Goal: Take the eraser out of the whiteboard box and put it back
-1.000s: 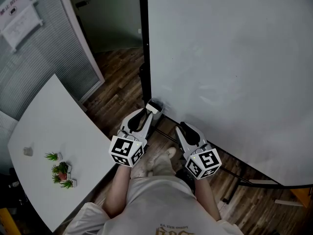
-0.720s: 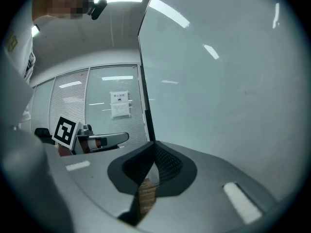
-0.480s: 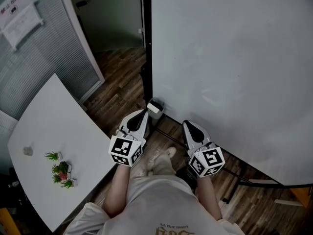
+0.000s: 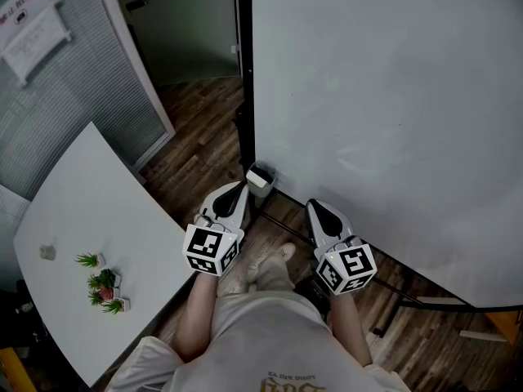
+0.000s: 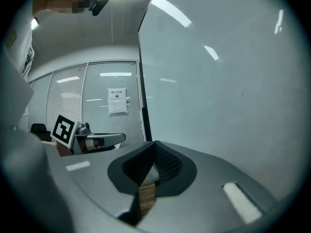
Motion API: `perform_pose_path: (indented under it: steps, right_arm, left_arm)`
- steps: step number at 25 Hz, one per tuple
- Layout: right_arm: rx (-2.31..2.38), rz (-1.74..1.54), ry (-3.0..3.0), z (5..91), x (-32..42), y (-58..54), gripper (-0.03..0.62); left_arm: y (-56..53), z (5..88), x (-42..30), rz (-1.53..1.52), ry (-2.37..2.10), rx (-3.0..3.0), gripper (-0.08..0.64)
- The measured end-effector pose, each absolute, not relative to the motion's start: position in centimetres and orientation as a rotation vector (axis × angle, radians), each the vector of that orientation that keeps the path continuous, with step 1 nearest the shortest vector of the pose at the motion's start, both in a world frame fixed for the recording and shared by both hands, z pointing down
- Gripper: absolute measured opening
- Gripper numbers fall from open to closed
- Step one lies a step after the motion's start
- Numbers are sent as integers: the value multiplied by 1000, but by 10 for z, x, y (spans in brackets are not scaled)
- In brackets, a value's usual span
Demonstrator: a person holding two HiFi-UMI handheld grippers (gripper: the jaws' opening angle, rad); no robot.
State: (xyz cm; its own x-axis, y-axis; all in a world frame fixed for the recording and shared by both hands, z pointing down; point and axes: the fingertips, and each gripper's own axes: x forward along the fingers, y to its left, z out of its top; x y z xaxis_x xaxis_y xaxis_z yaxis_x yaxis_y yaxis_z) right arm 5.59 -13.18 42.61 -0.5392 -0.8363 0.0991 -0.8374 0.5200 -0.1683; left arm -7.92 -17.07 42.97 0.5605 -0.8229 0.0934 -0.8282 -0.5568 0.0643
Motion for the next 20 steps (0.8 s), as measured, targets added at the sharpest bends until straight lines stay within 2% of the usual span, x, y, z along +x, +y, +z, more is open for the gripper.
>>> perform_pose_path:
  steps: [20]
  right_arm:
    - [1481, 314, -2720, 431, 53, -134, 11]
  left_arm:
    - [-175, 437, -81, 80, -1402, 2657, -2]
